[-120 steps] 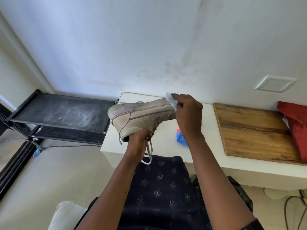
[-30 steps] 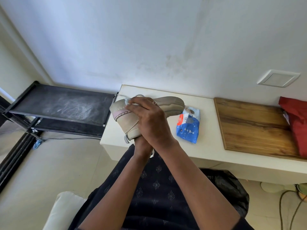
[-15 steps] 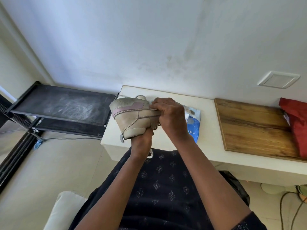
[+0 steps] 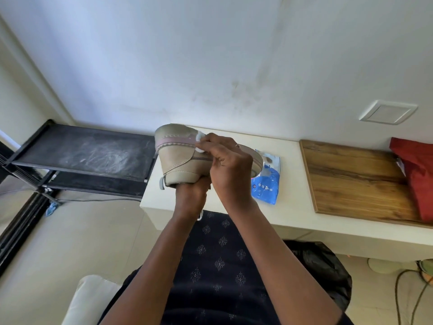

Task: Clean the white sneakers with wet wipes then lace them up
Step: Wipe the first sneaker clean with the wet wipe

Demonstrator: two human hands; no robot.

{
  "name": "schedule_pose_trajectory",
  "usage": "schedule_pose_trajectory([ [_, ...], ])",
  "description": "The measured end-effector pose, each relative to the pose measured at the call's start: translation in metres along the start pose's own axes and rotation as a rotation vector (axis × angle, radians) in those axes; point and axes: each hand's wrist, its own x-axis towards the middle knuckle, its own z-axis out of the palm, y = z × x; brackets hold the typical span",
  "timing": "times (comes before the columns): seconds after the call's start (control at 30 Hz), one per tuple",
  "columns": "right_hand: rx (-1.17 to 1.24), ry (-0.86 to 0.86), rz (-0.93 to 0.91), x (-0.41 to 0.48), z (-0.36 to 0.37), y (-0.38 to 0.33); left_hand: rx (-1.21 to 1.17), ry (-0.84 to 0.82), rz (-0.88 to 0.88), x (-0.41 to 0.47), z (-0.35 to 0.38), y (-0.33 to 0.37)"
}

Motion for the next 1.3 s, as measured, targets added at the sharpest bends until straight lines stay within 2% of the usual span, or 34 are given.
schedule_pose_trajectory([
  [0.1,-0.113,-0.068,0.011,-0.005,-0.006,0.007,-0.085,0.127,0.037,-0.006,0.001,0.002],
  [0.2,-0.194,-0.048,0.028,-0.009,-0.014,0.018,-0.080,0.169,0.083,-0.009,0.001,0.006],
  [0.4,-0.323,0.021,0.075,-0.008,-0.009,0.019,-0.207,0.197,-0.023,-0.010,0.009,0.004],
  [0.53,-0.374,0.089,0.184,-0.005,-0.020,0.041,-0.306,0.239,-0.144,-0.010,0.010,0.018],
  [0.67,-0.362,0.120,0.235,-0.001,-0.021,0.043,-0.391,0.241,-0.161,-0.010,0.012,0.028],
  [0.77,-0.292,0.166,0.182,-0.001,-0.014,0.028,-0.430,0.224,-0.154,-0.010,0.011,0.032],
  [0.9,-0.166,0.141,0.111,-0.013,0.002,-0.009,-0.512,0.183,-0.129,-0.011,0.009,0.034],
  [1.03,-0.100,0.057,0.015,-0.027,0.014,-0.035,-0.685,-0.102,0.047,-0.011,0.006,0.042],
  [1.07,-0.107,0.048,-0.015,-0.029,0.014,-0.034,-0.693,-0.110,0.073,-0.011,0.006,0.043],
  [1.17,-0.126,0.015,-0.107,-0.029,0.007,-0.020,-0.721,0.016,0.091,-0.008,0.006,0.041],
  [1.3,-0.208,-0.014,-0.123,-0.020,-0.007,-0.001,-0.779,0.044,-0.035,-0.005,0.006,0.038],
])
